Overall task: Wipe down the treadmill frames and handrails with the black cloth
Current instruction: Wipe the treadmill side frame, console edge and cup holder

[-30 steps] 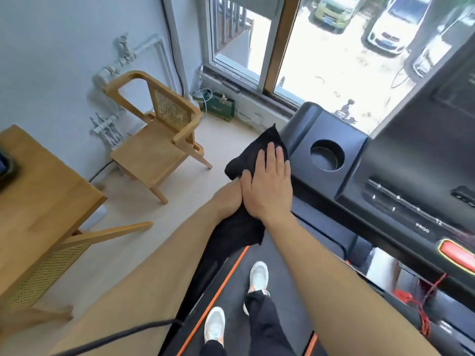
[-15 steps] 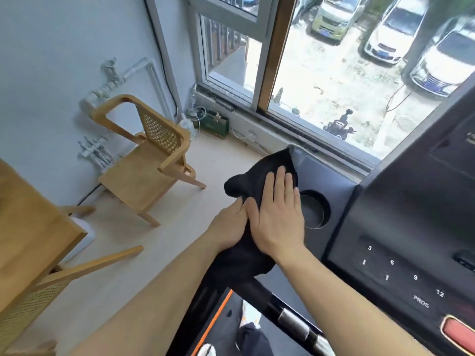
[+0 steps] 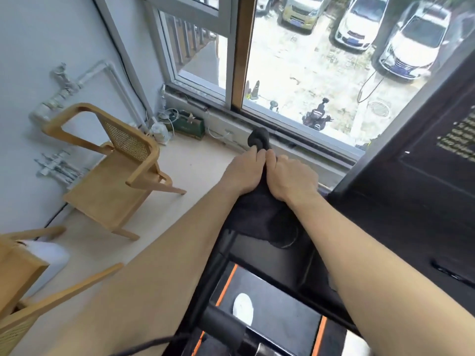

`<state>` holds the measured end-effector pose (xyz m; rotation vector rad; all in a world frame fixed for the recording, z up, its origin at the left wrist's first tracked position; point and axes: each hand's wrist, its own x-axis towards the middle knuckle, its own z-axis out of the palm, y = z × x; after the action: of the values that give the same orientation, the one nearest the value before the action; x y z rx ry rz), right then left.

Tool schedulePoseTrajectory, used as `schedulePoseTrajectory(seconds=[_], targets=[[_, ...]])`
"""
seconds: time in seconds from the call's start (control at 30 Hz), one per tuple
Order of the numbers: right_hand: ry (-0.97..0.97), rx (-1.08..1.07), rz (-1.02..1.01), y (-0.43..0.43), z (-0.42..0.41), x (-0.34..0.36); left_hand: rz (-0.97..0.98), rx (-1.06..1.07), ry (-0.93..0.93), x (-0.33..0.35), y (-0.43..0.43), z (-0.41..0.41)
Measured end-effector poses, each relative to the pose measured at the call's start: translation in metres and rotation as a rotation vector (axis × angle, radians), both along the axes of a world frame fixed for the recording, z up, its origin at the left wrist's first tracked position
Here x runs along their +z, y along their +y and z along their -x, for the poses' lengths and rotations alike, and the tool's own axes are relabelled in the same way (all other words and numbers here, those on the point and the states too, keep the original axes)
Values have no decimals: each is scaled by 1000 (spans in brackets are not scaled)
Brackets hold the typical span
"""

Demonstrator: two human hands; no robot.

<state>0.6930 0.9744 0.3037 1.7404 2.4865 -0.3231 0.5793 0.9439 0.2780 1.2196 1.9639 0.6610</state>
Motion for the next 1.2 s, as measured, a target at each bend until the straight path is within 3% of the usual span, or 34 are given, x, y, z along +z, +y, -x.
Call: schedulePoseTrajectory(seconds=[0.13,0.27,0.4,0.47,0.53,0.63,0.73,1.0,1.2], targets=[[-123,-41,-178,-43,-36,-16,-184,-132,482,-5,-40,-28],[-124,-56,-123,-26,-33,-13,-245,-306,611,2,-12,-23],[-31,-92,110,15,-24,2,128,-335,467,14,47,-16],[-30,-128,101,14,-23,4,160,-363,477,19,53,-19],[-56,-130,-63,-4,-25,-3,35,-434,636,22,35,-22],[12,-116,-148,-44,-35,-15,-249,-555,904,10,-18,-24],[43,-72,-188,-84,-47,-21,-222,-434,778,-3,-62,-25],[-130,-94,-162,-63,-47,-12,-110,-464,819,-7,-28,-25],[-190,3,-162,-110,-69,-1,-175,-485,828,3,-80,-50]])
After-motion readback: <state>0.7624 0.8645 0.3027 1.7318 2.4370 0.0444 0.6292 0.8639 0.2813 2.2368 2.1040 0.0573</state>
